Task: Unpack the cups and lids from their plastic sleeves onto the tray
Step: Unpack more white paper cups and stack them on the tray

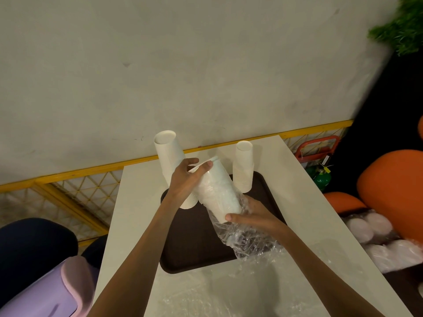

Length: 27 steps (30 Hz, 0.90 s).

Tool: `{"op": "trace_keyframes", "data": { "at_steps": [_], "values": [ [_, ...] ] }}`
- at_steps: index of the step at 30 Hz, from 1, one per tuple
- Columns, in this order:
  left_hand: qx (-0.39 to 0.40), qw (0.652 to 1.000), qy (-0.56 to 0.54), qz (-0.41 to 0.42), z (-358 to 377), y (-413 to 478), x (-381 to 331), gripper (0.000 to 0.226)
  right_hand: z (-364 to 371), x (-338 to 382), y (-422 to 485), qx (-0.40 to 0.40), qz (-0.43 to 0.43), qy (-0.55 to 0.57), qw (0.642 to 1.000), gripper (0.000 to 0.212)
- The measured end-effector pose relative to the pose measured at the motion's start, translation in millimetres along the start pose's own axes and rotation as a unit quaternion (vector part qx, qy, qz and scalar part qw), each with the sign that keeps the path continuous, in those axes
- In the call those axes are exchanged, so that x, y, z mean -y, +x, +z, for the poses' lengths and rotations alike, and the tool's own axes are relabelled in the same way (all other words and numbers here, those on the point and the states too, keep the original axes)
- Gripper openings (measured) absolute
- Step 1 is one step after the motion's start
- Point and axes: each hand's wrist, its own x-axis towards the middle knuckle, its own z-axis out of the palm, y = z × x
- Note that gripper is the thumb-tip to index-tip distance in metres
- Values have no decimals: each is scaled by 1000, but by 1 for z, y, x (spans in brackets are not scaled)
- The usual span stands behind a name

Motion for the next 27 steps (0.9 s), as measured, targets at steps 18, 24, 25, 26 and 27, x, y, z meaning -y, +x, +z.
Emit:
{"op": "trace_keyframes", "data": {
  "at_steps": [18, 24, 25, 26, 27],
  "values": [
    [63, 995, -77, 24, 8, -15, -12, 44, 1, 37, 10, 25, -17, 38, 999, 82],
    [38, 996, -80, 21, 1, -12, -7, 41, -4, 16, 7, 24, 27, 41, 999, 90],
    [39, 996, -82, 19, 1, -12, -6, 41, -6, 15, 7, 24, 30, 46, 998, 102],
    [45, 996, -80, 17, 1, -12, -6, 41, -8, 15, 7, 21, 28, 59, 998, 111],
    [53, 996, -76, 18, 2, -13, -5, 41, -10, 17, 8, 19, 23, 78, 996, 116]
  ]
}}
